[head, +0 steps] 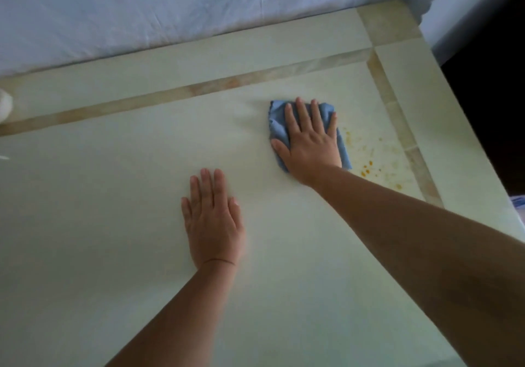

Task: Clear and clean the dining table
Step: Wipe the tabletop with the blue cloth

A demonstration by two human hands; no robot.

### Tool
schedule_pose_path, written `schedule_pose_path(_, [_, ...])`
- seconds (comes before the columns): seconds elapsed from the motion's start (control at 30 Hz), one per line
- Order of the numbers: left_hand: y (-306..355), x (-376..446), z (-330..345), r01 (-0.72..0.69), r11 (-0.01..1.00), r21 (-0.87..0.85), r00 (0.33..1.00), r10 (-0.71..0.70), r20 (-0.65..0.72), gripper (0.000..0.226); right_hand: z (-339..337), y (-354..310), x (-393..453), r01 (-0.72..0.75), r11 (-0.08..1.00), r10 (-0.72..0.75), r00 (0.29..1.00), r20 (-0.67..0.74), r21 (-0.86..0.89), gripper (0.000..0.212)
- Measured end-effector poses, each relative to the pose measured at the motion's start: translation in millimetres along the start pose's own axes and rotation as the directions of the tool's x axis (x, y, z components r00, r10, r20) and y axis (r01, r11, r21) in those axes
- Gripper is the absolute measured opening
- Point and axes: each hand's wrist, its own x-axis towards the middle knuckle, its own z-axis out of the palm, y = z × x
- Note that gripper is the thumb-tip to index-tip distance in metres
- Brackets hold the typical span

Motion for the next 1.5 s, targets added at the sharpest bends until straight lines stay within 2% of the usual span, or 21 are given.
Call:
schedule_pose_path(0.07, [0.6,0.7,-1.5,0.001,1.000,0.000,1.000,-0.001,0.006,0.058,1.3,8.5,-36.4,0.123,0.992,-0.122,0.992,0.017,-0.041,0.079])
schedule_pose_path(0.13, [1.5,1.2,-2.3,-0.005,1.000,-0.005,1.000,0.005,0.011,0.059,1.8,26.2,-69.8,0.317,0.945,-0.311,0.948,0.070,-0.087,0.079])
schedule_pose_path(0.23, [2.2,0.4,-2.1,-0.007,1.000,-0.004,1.000,0.007,0.010,0.059,-2.0,63.1,-82.1,0.612,0.778,-0.592,0.789,0.161,-0.139,0.076])
schedule_pose_path(0.3, [2.2,0.5,-1.9,-0.004,1.000,0.005,1.000,0.004,0.016,0.059,-4.5,78.5,-71.0,0.689,0.705,-0.666,0.724,0.179,-0.166,0.074])
schedule_pose_path(0.33, [2.8,0.8,-1.8,0.002,1.000,0.012,1.000,-0.002,0.019,0.058,-5.6,81.8,-65.2,0.686,0.707,-0.663,0.728,0.174,-0.173,0.073])
schedule_pose_path(0.37, [4.6,0.2,-2.3,0.010,1.000,0.025,1.000,-0.011,0.020,0.057,-5.7,82.5,-62.0,0.646,0.743,-0.626,0.763,0.158,-0.173,0.072])
schedule_pose_path(0.47, [15.2,-5.1,-2.8,0.058,0.996,0.073,0.997,-0.061,0.038,0.053,-2.5,79.5,-67.4,0.321,0.941,-0.319,0.947,0.037,-0.108,0.074])
schedule_pose_path(0.53, [24.0,-7.3,-4.9,0.108,0.991,0.074,0.993,-0.111,0.038,0.053,0.0,77.6,-80.4,0.140,0.988,-0.139,0.990,0.021,-0.060,0.075])
schedule_pose_path(0.6, [36.6,-9.4,-6.7,0.173,0.984,0.044,0.984,-0.175,0.034,0.053,1.4,80.6,-97.8,0.083,0.996,-0.082,0.996,0.032,-0.035,0.075])
schedule_pose_path(0.67, [55.5,-11.1,-5.6,0.201,0.980,0.009,0.978,-0.201,0.048,0.055,0.8,87.7,-120.1,0.110,0.994,-0.109,0.993,0.041,-0.020,0.075])
schedule_pose_path(0.77, [97.2,-16.1,2.3,0.104,0.994,-0.038,0.993,-0.102,0.067,0.056,0.4,106.8,-161.4,0.273,0.960,-0.268,0.960,0.077,-0.058,0.075])
schedule_pose_path(0.83, [120.0,-15.5,7.8,0.088,0.993,-0.074,0.995,-0.084,0.062,0.063,-0.5,121.7,-179.5,0.390,0.916,-0.377,0.918,0.124,-0.098,0.076])
schedule_pose_path(0.9, [130.2,-13.3,13.6,0.128,0.988,-0.084,0.991,-0.124,0.050,0.067,-1.4,133.9,-177.7,0.489,0.865,-0.469,0.867,0.168,-0.111,0.077])
schedule_pose_path(1.0, [130.5,-12.6,20.0,0.148,0.988,-0.051,0.989,-0.147,0.006,0.063,-2.9,147.3,-148.4,0.651,0.749,-0.621,0.754,0.214,-0.123,0.074])
schedule_pose_path(1.07, [129.7,-11.2,21.2,0.151,0.988,-0.035,0.989,-0.151,0.014,0.062,-6.3,153.1,-121.1,0.696,0.706,-0.663,0.715,0.223,-0.133,0.071])
schedule_pose_path(1.17, [130.1,-8.3,22.3,0.152,0.988,-0.019,0.988,-0.152,0.021,0.062,-12.1,151.0,-81.7,0.632,0.762,-0.604,0.772,0.200,-0.139,0.070])
schedule_pose_path(1.27, [129.0,-11.5,24.1,0.143,0.990,-0.011,0.990,-0.143,0.017,0.061,-14.1,135.2,-60.4,0.472,0.875,-0.461,0.880,0.113,-0.111,0.071])
schedule_pose_path(1.37, [128.4,-11.5,24.7,0.146,0.989,-0.009,0.989,-0.145,0.005,0.061,-8.7,111.5,-50.8,0.310,0.949,-0.309,0.951,0.031,-0.062,0.072])
schedule_pose_path(1.43, [129.1,-11.2,24.1,0.140,0.990,-0.006,0.990,-0.140,-0.013,0.060,-7.9,98.2,-40.0,0.296,0.954,-0.295,0.955,0.033,-0.050,0.075])
schedule_pose_path(1.5, [130.2,-10.3,23.7,0.142,0.990,-0.005,0.990,-0.142,-0.020,0.060,-11.1,94.7,-18.5,0.416,0.906,-0.412,0.909,0.062,-0.078,0.075])
